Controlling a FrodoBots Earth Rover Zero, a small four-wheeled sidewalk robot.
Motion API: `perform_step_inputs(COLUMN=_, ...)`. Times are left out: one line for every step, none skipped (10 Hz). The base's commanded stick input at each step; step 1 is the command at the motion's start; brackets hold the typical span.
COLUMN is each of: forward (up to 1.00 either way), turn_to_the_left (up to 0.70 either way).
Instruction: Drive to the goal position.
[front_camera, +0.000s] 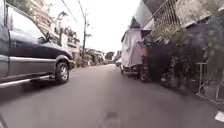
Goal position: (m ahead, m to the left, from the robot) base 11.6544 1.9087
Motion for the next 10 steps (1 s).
perform_step_inputs(forward=0.7, turn_to_the_left=0.0)
perform_step_inputs(forward=0.7, turn_to_the_left=0.0)
perform_step_inputs(forward=0.7, turn_to_the_left=0.0)
perform_step_inputs(forward=0.7, turn_to_the_left=0.0)
perform_step_inputs(forward=0.7, turn_to_the_left=0.0)
perform_step_inputs(forward=0.7, turn_to_the_left=0.0)
perform_step_inputs(forward=0.7, turn_to_the_left=0.0)
perform_step_inputs(forward=0.7, turn_to_the_left=0.0)
perform_step_inputs(forward=0.7, turn_to_the_left=0.0)
perform_step_inputs(forward=0.7, turn_to_the_left=0.0)
